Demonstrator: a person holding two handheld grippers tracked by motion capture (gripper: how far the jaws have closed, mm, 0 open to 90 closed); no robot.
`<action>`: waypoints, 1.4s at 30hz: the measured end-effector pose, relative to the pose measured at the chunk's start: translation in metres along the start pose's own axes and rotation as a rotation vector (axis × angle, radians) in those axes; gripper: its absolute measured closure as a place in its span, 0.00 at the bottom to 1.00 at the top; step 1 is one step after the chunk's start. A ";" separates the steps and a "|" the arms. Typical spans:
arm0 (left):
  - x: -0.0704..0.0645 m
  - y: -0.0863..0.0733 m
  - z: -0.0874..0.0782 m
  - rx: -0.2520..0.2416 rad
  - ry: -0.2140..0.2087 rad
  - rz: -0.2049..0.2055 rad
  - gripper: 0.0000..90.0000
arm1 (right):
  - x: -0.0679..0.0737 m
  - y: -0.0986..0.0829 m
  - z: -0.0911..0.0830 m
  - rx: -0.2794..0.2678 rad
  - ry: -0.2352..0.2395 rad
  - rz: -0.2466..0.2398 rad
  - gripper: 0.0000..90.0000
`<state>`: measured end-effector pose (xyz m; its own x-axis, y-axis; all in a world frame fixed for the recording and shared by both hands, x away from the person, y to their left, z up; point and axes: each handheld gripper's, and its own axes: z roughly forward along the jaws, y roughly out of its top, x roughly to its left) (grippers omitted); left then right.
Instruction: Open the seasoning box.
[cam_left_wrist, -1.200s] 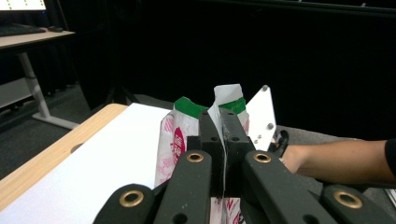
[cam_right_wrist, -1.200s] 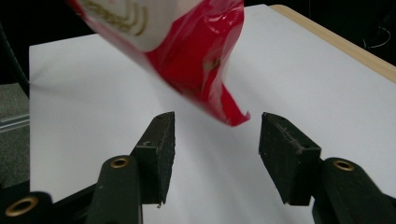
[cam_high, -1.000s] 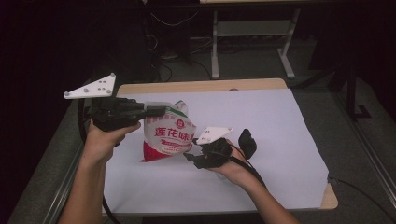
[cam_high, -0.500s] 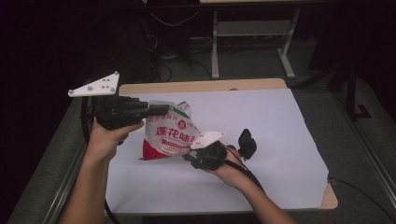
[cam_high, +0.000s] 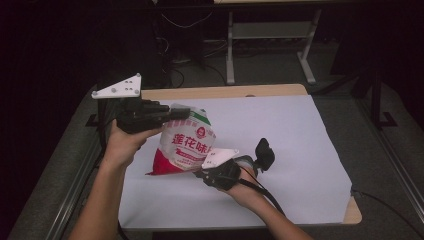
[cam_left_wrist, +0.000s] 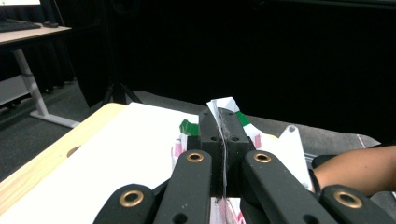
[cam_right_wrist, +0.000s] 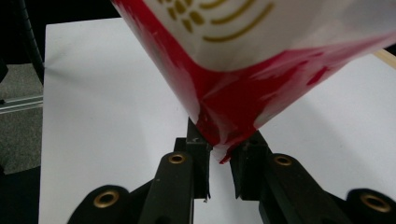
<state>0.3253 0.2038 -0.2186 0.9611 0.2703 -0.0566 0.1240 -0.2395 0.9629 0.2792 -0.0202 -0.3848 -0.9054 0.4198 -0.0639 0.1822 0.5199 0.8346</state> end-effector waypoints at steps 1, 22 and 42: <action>0.000 0.000 0.000 0.000 0.000 0.000 1.00 | 0.000 0.000 0.000 0.000 0.000 0.000 0.88; 0.005 0.004 0.040 0.085 -0.047 -0.002 1.00 | 0.018 -0.012 -0.001 -0.017 0.043 -0.052 0.89; 0.007 0.004 0.075 0.167 -0.078 -0.008 1.00 | 0.022 -0.020 -0.001 -0.019 0.094 -0.068 0.89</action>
<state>0.3512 0.1345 -0.2348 0.9754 0.2010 -0.0902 0.1644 -0.3914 0.9054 0.2548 -0.0219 -0.4025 -0.9474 0.3125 -0.0698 0.1129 0.5299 0.8405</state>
